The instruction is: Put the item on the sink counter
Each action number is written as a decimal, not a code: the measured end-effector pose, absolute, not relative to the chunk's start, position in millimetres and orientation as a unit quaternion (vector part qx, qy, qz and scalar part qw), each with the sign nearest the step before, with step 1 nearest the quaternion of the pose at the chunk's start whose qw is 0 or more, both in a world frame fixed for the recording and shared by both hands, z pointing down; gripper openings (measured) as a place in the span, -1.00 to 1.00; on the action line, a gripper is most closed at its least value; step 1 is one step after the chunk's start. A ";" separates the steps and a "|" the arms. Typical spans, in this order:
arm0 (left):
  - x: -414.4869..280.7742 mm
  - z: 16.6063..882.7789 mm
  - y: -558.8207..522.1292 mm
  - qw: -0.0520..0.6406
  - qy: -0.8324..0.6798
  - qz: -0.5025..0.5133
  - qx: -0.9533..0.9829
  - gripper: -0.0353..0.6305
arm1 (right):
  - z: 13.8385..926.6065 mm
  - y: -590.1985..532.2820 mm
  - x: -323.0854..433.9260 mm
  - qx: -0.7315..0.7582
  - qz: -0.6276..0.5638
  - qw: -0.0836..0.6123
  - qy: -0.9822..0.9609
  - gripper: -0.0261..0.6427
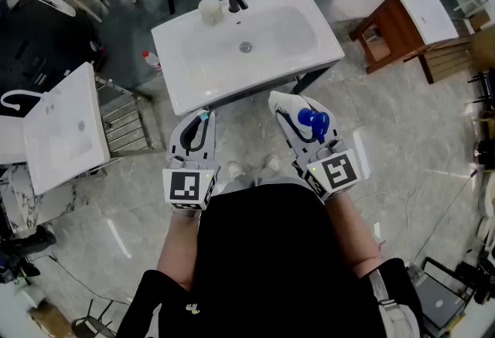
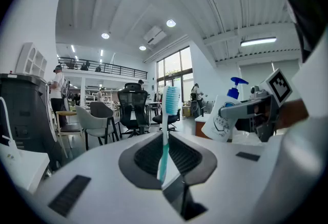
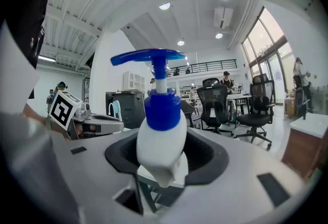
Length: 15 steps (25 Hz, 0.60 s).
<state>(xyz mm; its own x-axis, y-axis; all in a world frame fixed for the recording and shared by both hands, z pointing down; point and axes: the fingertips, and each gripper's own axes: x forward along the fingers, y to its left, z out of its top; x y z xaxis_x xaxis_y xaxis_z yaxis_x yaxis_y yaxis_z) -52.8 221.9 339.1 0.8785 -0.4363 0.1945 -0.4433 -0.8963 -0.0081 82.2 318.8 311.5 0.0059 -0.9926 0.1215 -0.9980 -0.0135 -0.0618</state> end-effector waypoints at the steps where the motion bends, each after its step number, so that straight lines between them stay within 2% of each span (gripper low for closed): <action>1: -50.3 340.0 223.6 0.019 -0.227 0.096 0.969 -0.76 | 312.3 320.7 84.8 0.710 0.067 0.020 -0.701 -0.28; 15: -17.5 350.3 227.3 0.017 -0.247 0.120 0.961 -0.76 | 324.1 332.1 130.0 0.702 0.099 -0.010 -0.705 -0.28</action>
<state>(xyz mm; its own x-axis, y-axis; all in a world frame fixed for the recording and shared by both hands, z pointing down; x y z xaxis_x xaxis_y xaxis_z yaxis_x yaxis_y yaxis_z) -17.5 227.3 350.3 0.8488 -0.4711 0.2398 -0.4792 -0.8773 -0.0272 130.0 332.1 324.1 -0.0148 -0.9920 0.1252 -0.9881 -0.0047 -0.1539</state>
